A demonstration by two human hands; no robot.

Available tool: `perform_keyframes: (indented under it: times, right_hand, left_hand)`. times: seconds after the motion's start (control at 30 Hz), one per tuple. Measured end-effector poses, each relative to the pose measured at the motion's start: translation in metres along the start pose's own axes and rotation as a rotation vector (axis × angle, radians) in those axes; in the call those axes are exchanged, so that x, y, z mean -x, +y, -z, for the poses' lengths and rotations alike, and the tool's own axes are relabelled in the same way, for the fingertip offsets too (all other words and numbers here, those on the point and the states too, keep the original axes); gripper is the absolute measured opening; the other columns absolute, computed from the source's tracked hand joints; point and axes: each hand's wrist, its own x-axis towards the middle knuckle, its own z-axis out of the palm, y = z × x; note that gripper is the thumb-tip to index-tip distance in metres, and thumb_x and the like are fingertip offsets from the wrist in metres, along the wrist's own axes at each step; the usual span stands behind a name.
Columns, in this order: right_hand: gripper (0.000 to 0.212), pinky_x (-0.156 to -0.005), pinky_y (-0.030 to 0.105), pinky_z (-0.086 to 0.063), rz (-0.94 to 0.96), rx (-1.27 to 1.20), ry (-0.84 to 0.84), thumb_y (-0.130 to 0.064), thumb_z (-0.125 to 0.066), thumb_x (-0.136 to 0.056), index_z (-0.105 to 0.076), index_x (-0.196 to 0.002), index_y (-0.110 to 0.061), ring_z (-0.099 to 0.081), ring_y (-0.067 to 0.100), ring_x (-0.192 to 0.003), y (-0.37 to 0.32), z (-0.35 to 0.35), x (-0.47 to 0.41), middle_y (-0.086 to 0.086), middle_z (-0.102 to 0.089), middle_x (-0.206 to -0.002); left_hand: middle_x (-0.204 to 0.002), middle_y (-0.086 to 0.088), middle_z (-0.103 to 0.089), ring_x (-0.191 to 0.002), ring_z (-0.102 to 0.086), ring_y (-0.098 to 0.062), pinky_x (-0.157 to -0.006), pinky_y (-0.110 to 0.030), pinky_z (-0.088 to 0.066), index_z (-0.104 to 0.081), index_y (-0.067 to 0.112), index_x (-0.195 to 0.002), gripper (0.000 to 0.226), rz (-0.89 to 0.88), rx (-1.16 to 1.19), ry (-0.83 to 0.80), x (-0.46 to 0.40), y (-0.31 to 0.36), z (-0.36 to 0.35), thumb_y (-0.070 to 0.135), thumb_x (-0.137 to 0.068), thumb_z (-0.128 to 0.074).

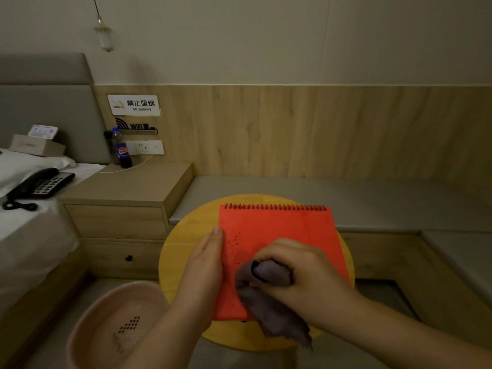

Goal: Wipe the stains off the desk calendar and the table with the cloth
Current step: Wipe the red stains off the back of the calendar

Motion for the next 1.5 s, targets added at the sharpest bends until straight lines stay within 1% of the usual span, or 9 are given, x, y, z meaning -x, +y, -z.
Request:
perform_keyframes:
  times: [0.17, 0.5, 0.7, 0.83, 1.07, 1.17, 1.23, 1.33, 1.5]
  right_hand:
    - [0.016, -0.082, 0.033, -0.049, -0.020, 0.052, 0.104, -0.013, -0.079, -0.079, -0.074, -0.094, -0.018, -0.064, 0.011, -0.089, 0.008, 0.010, -0.027, -0.004, -0.071, -0.090]
    - [0.014, -0.078, 0.044, -0.052, -0.134, 0.023, 0.301, -0.023, -0.081, -0.081, -0.073, -0.091, -0.019, -0.067, 0.020, -0.086, 0.025, 0.018, -0.090, 0.000, -0.072, -0.087]
    - [0.015, -0.079, 0.040, -0.051, -0.128, 0.025, 0.245, -0.023, -0.081, -0.081, -0.073, -0.093, -0.019, -0.066, 0.018, -0.086, 0.023, 0.009, -0.081, -0.001, -0.072, -0.089]
    - [0.018, -0.081, 0.029, -0.047, -0.022, 0.055, 0.182, -0.013, -0.081, -0.080, -0.075, -0.096, -0.016, -0.064, 0.013, -0.090, 0.017, 0.003, -0.066, -0.002, -0.072, -0.092]
    - [0.022, -0.079, 0.033, -0.051, 0.039, 0.001, 0.042, -0.009, -0.081, -0.078, -0.074, -0.097, -0.017, -0.065, 0.012, -0.088, 0.003, -0.010, -0.031, -0.002, -0.070, -0.091]
    - [0.026, -0.077, 0.025, -0.049, 0.073, 0.006, -0.053, -0.010, -0.079, -0.076, -0.073, -0.099, -0.019, -0.063, 0.008, -0.087, -0.002, -0.014, -0.013, -0.004, -0.069, -0.092]
    - [0.024, -0.076, 0.017, -0.045, 0.104, 0.010, -0.095, -0.011, -0.078, -0.077, -0.072, -0.099, -0.019, -0.062, 0.006, -0.086, -0.004, -0.016, -0.004, -0.005, -0.067, -0.093]
    - [0.022, -0.075, 0.019, -0.046, 0.124, -0.021, -0.122, -0.010, -0.076, -0.080, -0.073, -0.100, -0.017, -0.062, 0.008, -0.085, -0.006, -0.017, 0.004, -0.003, -0.067, -0.093]
    - [0.020, -0.075, 0.021, -0.048, 0.127, -0.018, -0.097, -0.012, -0.075, -0.080, -0.073, -0.099, -0.018, -0.063, 0.008, -0.086, -0.007, -0.014, 0.002, -0.003, -0.067, -0.093]
  left_hand:
    - [-0.072, 0.034, -0.072, -0.066, -0.065, 0.019, -0.055, -0.007, -0.046, -0.069, 0.035, -0.088, 0.034, 0.001, -0.015, 0.005, 0.001, 0.001, -0.001, 0.046, -0.107, -0.043]
    - [-0.059, 0.041, -0.064, -0.055, -0.059, 0.023, -0.037, -0.001, -0.039, -0.064, 0.041, -0.082, 0.034, 0.013, -0.005, -0.032, 0.008, 0.009, -0.005, 0.048, -0.107, -0.041]
    - [-0.064, 0.047, -0.062, -0.061, -0.056, 0.029, -0.056, -0.008, -0.044, -0.069, 0.046, -0.074, 0.042, -0.002, -0.017, -0.005, 0.005, 0.009, -0.002, 0.048, -0.106, -0.042]
    - [-0.071, 0.039, -0.065, -0.062, -0.054, 0.031, -0.049, 0.004, -0.038, -0.067, 0.042, -0.088, 0.031, -0.035, -0.010, 0.005, -0.001, 0.002, 0.000, 0.047, -0.107, -0.042]
    - [-0.085, 0.012, -0.081, -0.073, -0.075, 0.000, -0.062, -0.022, -0.053, -0.083, 0.030, -0.082, 0.049, 0.041, 0.048, -0.029, -0.005, -0.003, 0.003, 0.046, -0.106, -0.043]
    - [-0.072, 0.014, -0.079, -0.059, -0.072, 0.003, -0.048, -0.014, -0.051, -0.075, 0.017, -0.079, 0.050, 0.061, 0.076, 0.012, -0.006, -0.001, 0.001, 0.045, -0.106, -0.044]
    - [-0.057, 0.023, -0.072, -0.047, -0.063, 0.013, -0.040, -0.008, -0.043, -0.066, 0.021, -0.077, 0.044, 0.057, 0.069, 0.047, -0.009, -0.003, 0.002, 0.044, -0.107, -0.044]
    - [-0.067, 0.027, -0.068, -0.055, -0.061, 0.018, -0.055, -0.011, -0.043, -0.066, 0.027, -0.078, 0.041, 0.061, 0.019, 0.039, -0.013, -0.006, 0.003, 0.048, -0.106, -0.044]
    - [-0.084, 0.010, -0.080, -0.080, -0.073, -0.006, -0.074, -0.033, -0.051, -0.073, 0.022, -0.087, 0.043, 0.140, 0.074, 0.045, -0.011, -0.003, 0.001, 0.054, -0.102, -0.049]
